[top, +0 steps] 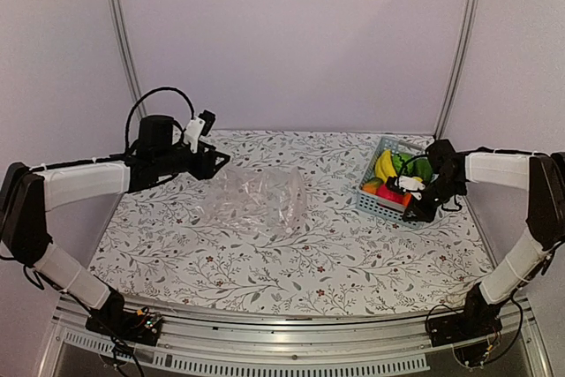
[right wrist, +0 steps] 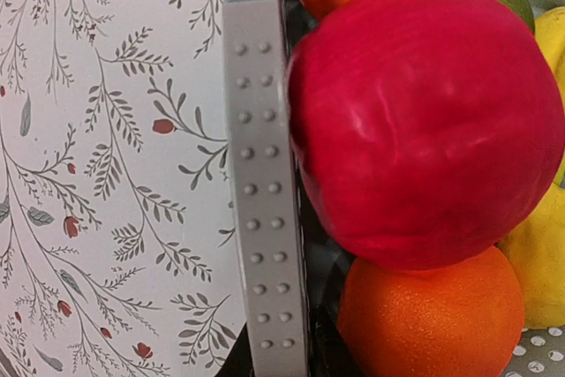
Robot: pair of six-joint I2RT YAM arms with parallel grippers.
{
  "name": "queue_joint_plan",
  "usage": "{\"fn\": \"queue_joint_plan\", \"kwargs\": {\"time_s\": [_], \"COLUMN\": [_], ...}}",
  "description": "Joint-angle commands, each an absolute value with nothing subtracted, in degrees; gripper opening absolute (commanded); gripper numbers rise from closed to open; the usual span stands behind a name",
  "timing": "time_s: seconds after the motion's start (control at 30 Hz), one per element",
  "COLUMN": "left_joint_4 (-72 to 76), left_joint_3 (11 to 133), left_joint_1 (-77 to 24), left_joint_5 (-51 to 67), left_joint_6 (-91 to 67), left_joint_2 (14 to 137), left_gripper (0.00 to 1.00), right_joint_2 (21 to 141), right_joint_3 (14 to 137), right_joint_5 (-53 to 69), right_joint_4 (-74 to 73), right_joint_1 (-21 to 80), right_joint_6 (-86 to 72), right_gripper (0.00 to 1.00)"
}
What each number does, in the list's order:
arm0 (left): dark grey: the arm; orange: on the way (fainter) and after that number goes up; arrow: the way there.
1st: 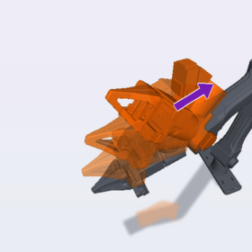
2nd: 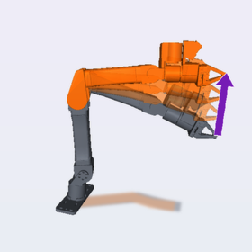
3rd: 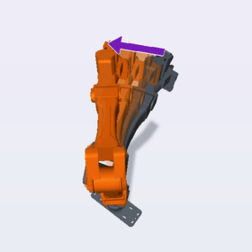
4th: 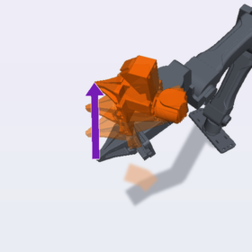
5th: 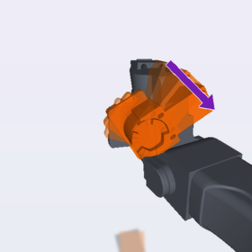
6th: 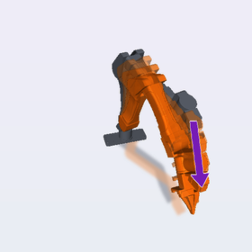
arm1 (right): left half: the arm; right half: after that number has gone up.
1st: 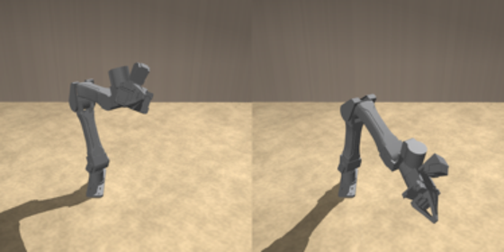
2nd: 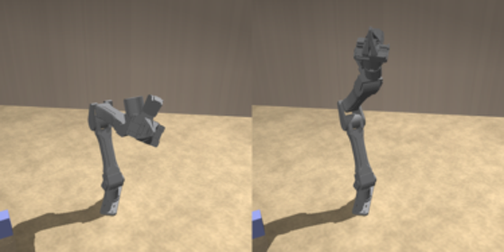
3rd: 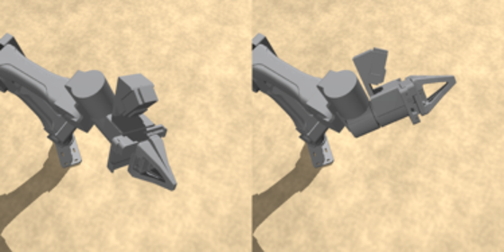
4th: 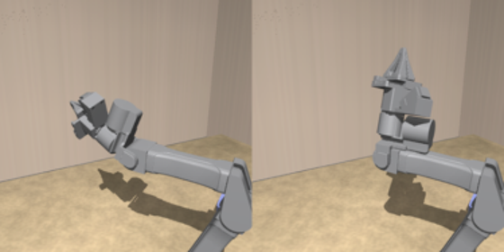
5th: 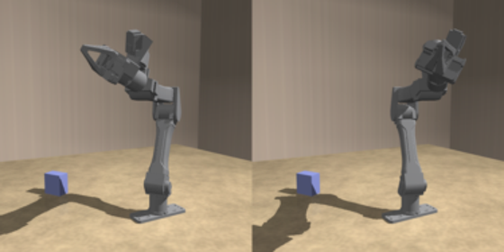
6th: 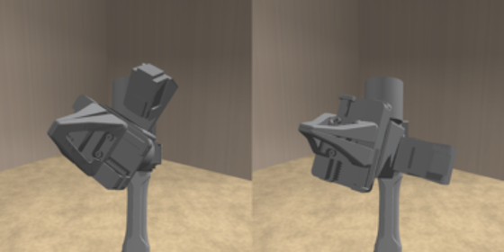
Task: Place the food in the zip-top bag and seal the zipper
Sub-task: Move the bin to the corner of the board.
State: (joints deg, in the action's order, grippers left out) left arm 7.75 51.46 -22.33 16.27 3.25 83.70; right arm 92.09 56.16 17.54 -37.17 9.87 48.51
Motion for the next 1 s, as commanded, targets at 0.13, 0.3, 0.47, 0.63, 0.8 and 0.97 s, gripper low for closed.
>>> {"fn": "queue_joint_plan", "kwargs": {"time_s": [0.13, 0.3, 0.47, 0.63, 0.8, 0.97], "left_joint_4": [3.4, 1.0, -5.6, -11.2, -16.3, -22.4], "left_joint_3": [53.4, 54.4, 58.1, 64.2, 73.8, 86.2], "left_joint_1": [-27.1, -30.1, -35.8, -43.7, -51.0, -58.2], "left_joint_5": [14.6, 10.7, 0.5, -12.6, -20.4, -32.4], "left_joint_6": [7.7, 9.2, 10.8, 9.9, 1.3, -4.7], "left_joint_2": [84.8, 85.4, 87.3, 91.4, 98.7, 108.9], "left_gripper": [0.6, 0.6, 0.6, 0.6, 0.59, 0.58], "right_joint_2": [86.7, 84.1, 82.3, 80.2, 77.3, 77.6], "right_joint_3": [49.4, 48.8, 49.4, 54.0, 57.2, 57.6], "right_joint_5": [13.9, 14.7, 17.4, 29.2, 41.1, 43.1], "right_joint_4": [-40.2, -41.2, -41.6, -46.9, -48.7, -39.6], "right_joint_1": [7.3, 2.8, 0.4, 0.4, 0.4, 1.0], "right_joint_6": [52.4, 53.9, 54.6, 53.7, 52.6, 45.1], "right_gripper": [0.14, 0.14, 0.18, 0.43, 0.55, 0.56]}}
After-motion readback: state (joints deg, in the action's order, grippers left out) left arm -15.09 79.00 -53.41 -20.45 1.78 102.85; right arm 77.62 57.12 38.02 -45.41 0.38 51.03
